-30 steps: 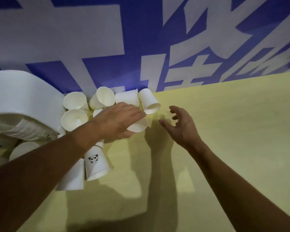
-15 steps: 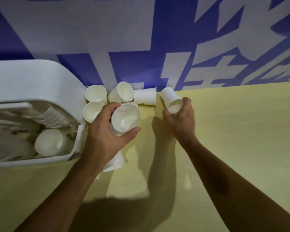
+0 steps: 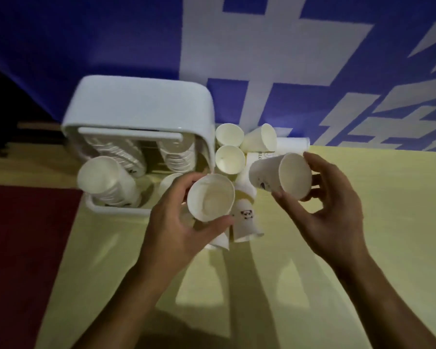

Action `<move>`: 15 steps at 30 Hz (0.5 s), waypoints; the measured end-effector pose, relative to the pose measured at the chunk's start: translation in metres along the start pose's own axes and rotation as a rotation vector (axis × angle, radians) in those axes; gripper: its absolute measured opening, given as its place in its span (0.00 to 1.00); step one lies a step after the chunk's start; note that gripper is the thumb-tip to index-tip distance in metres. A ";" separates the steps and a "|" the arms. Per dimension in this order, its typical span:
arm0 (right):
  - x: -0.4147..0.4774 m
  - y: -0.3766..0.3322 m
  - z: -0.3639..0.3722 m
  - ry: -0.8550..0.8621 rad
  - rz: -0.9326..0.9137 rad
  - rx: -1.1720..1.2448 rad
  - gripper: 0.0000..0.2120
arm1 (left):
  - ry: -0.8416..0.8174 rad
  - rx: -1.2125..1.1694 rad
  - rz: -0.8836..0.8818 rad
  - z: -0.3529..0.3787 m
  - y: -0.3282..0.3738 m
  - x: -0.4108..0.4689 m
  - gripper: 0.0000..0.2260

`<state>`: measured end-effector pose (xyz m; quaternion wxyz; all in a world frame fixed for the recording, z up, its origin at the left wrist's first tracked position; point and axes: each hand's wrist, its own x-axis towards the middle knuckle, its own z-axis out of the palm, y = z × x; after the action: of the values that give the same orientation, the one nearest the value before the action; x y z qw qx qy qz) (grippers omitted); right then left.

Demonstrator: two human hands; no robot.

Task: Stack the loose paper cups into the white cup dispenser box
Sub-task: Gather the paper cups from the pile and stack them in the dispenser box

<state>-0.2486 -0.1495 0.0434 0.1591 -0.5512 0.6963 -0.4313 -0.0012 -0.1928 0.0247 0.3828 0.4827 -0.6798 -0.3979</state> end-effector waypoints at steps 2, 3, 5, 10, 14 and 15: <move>-0.006 -0.024 0.028 -0.057 -0.063 0.003 0.33 | 0.024 0.026 -0.011 -0.030 -0.010 -0.005 0.31; -0.007 -0.032 0.042 -0.073 -0.081 0.010 0.33 | 0.037 0.039 -0.009 -0.043 -0.014 -0.007 0.31; -0.009 -0.046 0.067 -0.097 -0.096 0.025 0.34 | 0.056 0.052 0.002 -0.066 -0.022 -0.009 0.29; -0.014 -0.066 0.107 -0.150 -0.079 0.017 0.36 | 0.059 0.038 0.002 -0.095 -0.040 -0.016 0.29; -0.013 -0.070 0.124 -0.194 -0.088 -0.035 0.35 | 0.053 0.017 -0.012 -0.103 -0.049 -0.018 0.30; -0.012 -0.069 0.129 -0.209 -0.084 -0.051 0.35 | 0.050 0.017 -0.009 -0.105 -0.050 -0.018 0.30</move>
<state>-0.1112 -0.1945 0.0196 0.1985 -0.6255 0.6631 -0.3599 0.1152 -0.2045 0.0177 0.3938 0.4985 -0.6714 -0.3818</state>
